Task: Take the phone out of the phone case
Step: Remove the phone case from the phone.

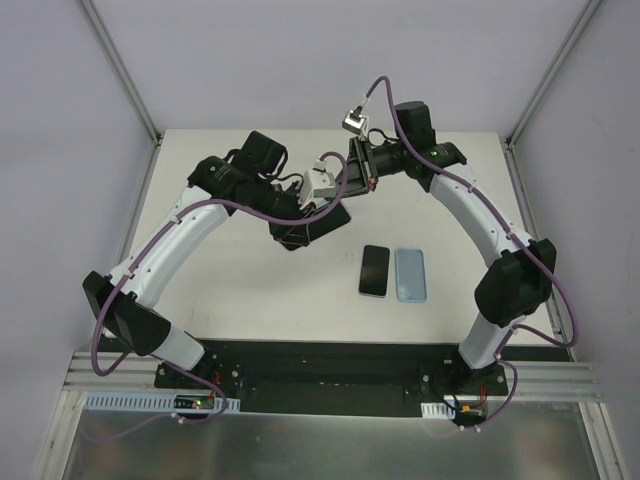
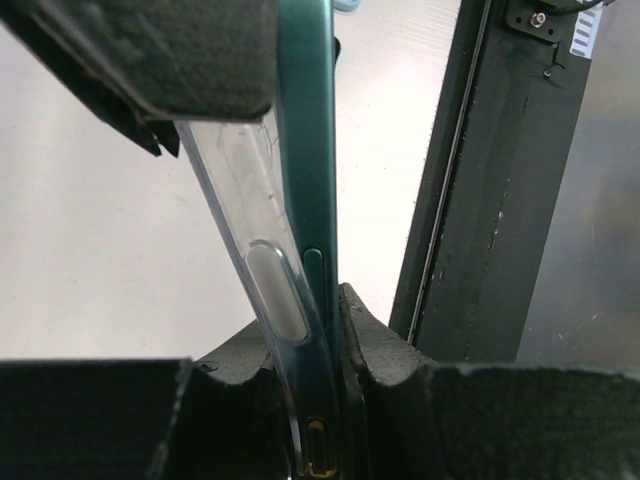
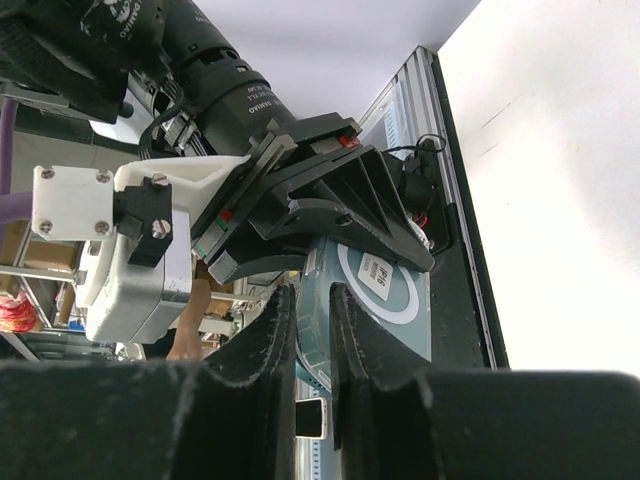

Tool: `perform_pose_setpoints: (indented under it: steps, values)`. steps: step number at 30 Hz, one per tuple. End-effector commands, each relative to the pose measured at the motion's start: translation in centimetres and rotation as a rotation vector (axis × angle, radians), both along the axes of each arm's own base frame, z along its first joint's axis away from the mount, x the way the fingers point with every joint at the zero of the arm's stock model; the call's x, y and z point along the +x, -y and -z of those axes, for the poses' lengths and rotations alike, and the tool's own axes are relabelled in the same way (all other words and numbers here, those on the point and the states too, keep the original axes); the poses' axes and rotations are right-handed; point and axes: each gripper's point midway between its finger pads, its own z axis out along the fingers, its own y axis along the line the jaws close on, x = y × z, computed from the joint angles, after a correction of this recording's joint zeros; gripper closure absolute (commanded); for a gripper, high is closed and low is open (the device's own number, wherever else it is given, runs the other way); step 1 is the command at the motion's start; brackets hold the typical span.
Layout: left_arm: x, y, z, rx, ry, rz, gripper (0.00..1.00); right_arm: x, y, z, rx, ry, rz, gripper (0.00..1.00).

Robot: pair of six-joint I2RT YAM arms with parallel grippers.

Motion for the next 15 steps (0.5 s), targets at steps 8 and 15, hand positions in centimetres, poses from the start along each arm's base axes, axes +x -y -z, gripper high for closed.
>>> perform_pose_setpoints:
  steps: [8, 15]
  values:
    - [-4.2, 2.3, -6.3, -0.216, 0.077, 0.242, 1.00, 3.0, 1.7, 4.5, -0.147, 0.137, 0.161, 1.00]
    - [-3.9, 2.0, -7.5, -0.267, 0.065, 0.230, 1.00, 2.0, 2.4, 5.1, -0.149, 0.234, 0.133, 1.00]
